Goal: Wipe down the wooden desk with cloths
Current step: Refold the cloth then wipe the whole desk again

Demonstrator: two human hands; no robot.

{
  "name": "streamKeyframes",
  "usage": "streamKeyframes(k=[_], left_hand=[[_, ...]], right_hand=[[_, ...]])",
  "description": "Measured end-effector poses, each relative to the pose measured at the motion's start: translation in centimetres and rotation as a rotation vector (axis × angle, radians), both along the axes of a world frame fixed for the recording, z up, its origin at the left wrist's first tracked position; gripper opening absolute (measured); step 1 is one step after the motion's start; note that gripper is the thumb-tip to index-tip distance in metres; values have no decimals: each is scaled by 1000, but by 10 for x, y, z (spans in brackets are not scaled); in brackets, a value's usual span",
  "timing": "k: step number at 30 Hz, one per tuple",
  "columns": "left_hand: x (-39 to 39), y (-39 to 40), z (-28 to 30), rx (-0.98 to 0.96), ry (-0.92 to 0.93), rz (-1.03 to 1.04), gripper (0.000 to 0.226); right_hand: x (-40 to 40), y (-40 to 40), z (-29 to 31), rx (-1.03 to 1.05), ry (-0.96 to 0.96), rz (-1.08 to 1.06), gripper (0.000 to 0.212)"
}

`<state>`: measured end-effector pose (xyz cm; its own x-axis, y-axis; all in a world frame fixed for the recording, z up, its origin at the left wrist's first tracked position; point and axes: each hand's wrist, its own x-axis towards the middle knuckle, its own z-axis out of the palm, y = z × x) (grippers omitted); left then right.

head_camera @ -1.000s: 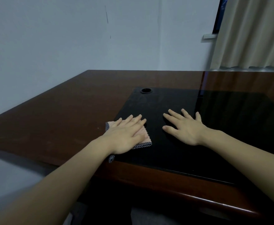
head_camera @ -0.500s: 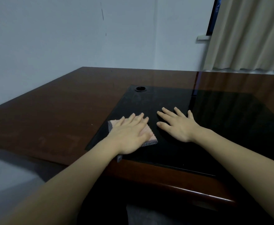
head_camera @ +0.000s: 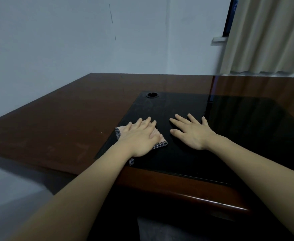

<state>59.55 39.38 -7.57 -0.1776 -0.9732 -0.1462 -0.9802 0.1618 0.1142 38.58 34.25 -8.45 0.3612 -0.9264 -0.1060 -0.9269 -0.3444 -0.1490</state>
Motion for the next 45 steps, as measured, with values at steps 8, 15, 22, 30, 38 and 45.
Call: streamKeyframes(k=[8, 15, 22, 30, 38, 45], left_hand=[[-9, 71, 1, 6, 8, -241, 66], [9, 64, 4, 47, -16, -273, 68], [23, -10, 2, 14, -43, 4, 66], [17, 59, -1, 10, -21, -233, 69], [105, 32, 2, 64, -34, -19, 82], [72, -16, 2, 18, -50, 150, 65]], right_hand=[[1, -2, 0, 5, 5, 11, 61], [-1, -2, -1, 4, 18, 9, 62], [0, -1, -1, 6, 0, 9, 62], [-1, -4, -2, 6, 0, 18, 60], [0, -3, -3, 11, -8, 1, 63], [0, 0, 0, 6, -1, 5, 63]])
